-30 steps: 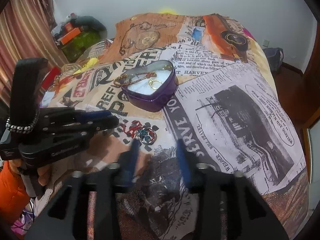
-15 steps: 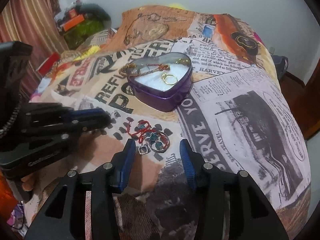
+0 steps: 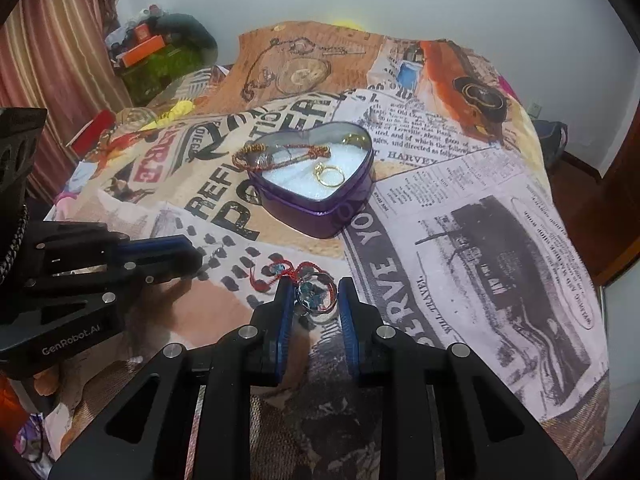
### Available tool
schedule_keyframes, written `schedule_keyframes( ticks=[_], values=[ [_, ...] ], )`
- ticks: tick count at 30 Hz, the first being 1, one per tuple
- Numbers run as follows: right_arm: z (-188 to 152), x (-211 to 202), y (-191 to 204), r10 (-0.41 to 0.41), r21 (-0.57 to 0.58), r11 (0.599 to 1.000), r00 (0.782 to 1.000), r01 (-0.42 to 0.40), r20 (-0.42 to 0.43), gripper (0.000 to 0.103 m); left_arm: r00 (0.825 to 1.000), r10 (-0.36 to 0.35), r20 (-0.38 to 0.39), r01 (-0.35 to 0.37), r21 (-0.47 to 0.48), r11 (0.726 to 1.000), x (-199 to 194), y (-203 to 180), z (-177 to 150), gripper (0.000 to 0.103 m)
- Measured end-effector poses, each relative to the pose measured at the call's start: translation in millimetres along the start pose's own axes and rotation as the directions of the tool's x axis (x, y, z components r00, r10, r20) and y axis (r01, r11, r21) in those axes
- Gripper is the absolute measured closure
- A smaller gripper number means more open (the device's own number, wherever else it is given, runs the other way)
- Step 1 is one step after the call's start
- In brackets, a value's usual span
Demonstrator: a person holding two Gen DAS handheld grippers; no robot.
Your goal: Organize jewelry
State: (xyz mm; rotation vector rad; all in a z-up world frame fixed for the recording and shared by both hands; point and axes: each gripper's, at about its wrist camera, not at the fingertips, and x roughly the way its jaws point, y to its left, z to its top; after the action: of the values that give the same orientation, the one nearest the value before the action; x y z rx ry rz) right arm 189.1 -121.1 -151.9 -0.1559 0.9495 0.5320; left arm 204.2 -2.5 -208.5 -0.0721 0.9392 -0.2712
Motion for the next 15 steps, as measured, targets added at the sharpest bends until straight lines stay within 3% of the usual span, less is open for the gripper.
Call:
schedule_keyframes(
  ticks=[15],
  values=[
    [15.1, -46.9, -1.2, -0.014, 0.011, 1.000, 0.993, 0.013, 0.117, 0.083, 0.992, -0.006, 0.129, 0.003, 0.024, 1.000, -43.6, -15.8, 27.4, 0.094]
  ],
)
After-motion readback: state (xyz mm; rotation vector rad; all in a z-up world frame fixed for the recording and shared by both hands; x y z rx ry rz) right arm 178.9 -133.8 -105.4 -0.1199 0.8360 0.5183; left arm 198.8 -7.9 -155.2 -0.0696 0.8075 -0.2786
